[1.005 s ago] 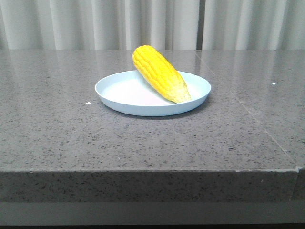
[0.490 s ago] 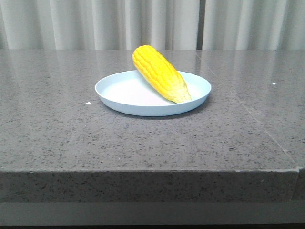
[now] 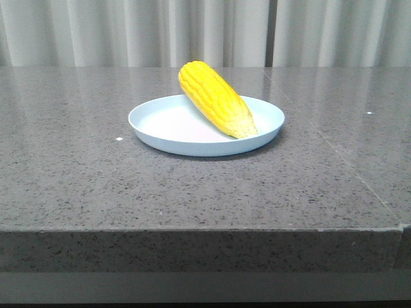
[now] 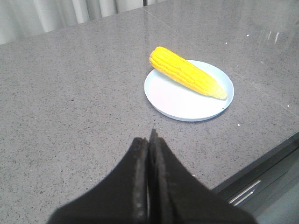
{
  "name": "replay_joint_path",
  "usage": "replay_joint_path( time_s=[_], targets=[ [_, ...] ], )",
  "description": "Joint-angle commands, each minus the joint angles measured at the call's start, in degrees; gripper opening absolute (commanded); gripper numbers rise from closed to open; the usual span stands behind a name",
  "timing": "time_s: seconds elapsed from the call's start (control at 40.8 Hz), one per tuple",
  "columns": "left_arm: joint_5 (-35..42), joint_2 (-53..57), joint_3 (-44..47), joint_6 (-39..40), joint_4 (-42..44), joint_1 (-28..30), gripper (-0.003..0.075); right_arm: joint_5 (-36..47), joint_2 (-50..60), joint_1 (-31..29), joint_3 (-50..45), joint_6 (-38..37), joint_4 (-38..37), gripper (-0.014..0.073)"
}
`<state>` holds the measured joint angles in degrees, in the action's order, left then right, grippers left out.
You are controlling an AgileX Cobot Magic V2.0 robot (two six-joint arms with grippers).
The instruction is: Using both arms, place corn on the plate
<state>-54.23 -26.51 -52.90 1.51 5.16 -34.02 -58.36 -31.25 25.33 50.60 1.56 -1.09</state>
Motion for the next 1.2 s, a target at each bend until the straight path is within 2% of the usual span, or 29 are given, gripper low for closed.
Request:
replay_joint_path(
  time_s=[0.0,0.319,0.515,0.637,0.882,1.029,1.176],
  targets=[
    [4.64,-0.45,-1.31,0.64,0.17,-0.42,-0.0020,4.13,-0.17,-0.01,1.28,0.45,-0.73,-0.0068],
    [4.94,-0.45,-1.31,0.64,0.17,-0.42,-0.0020,4.13,-0.17,-0.01,1.28,0.45,-0.73,-0.0068],
    [9.80,1.83,4.97,0.64,-0.19,1.99,-0.0020,4.13,-0.17,-0.01,1.28,0.45,-0.73,-0.0068],
    [19.08,5.22,13.04,0.64,3.43,7.03,-0.0020,4.13,-0.17,-0.01,1.28,0.45,-0.73,-0.0068],
    [44.02,14.32,33.97,0.64,2.99,18.86,-0.0020,4.13,-0.17,-0.01,1.28,0.45,-0.73,-0.0068],
    [52.55,20.21,43.89,0.64,-3.28,25.37,-0.0020,4.13,-0.17,-0.01,1.28,0.45,-0.73,-0.0068],
    [56.85,24.94,50.34,0.64,-3.85,29.02,-0.0020,4.13,-0.17,-0.01,1.28,0.45,-0.73,-0.0068]
  ],
)
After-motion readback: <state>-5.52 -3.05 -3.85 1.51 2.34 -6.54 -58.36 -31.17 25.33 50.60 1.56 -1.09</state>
